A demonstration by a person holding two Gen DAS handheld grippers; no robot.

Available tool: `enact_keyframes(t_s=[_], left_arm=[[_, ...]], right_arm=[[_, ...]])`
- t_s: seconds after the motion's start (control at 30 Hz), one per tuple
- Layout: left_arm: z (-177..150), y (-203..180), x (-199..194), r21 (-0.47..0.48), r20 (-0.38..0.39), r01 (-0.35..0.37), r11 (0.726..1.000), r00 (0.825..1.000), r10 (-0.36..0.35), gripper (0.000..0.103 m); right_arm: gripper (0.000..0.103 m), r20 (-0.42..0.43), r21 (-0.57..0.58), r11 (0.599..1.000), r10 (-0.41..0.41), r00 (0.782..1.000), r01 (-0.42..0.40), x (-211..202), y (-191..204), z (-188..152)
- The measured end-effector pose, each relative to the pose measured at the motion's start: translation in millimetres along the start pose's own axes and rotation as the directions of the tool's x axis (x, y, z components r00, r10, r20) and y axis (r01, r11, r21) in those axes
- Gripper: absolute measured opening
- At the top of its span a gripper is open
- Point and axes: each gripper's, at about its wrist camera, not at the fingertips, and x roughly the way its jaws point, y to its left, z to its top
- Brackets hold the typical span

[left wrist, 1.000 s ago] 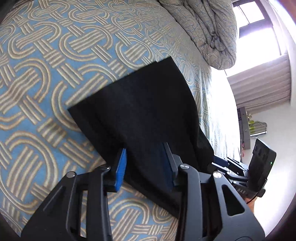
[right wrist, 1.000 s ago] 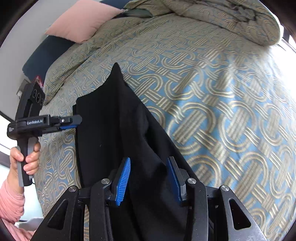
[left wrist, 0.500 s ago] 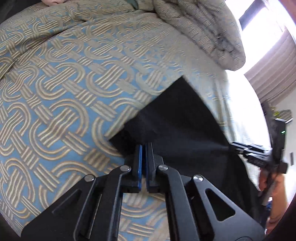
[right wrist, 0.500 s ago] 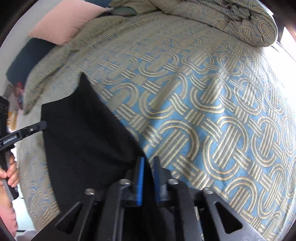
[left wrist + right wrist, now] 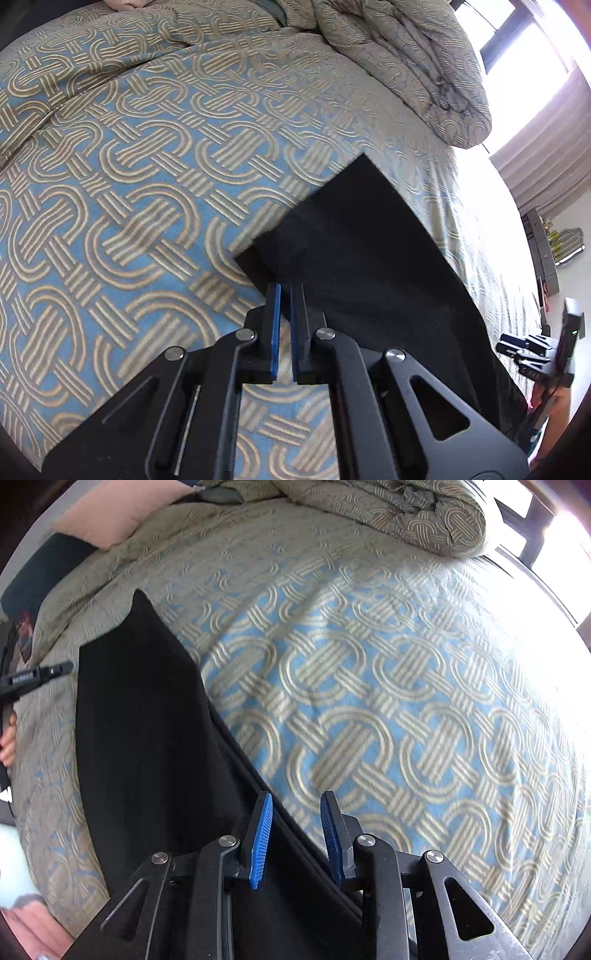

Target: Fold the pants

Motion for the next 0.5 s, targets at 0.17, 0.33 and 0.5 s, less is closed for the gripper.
enact_keyframes(t_s=[0.17,0.33,0.5], left_arm=[[-24,-50,-6,0.104,-0.06,0.119,0.987,0.992,-0.113,0.004],[-52,-115,16,0.247,-0.193,0.239,0.939,0.962,-0.194,0.004],[-75,-132,57,0.394,-0.234,0.088,0.915,0.972,0.008,0.004]], right_arm=[[0.027,-0.022,0.073,0.996,0.053,0.998,-0.051,6,-25,-34],[0.026,0.003,0.029,0.995,0.094,0.996,-0.095,9,-16,-33],[0.002,0.034,0.004,1.0,-0.027,0.999,0.027,20,-4,-21]])
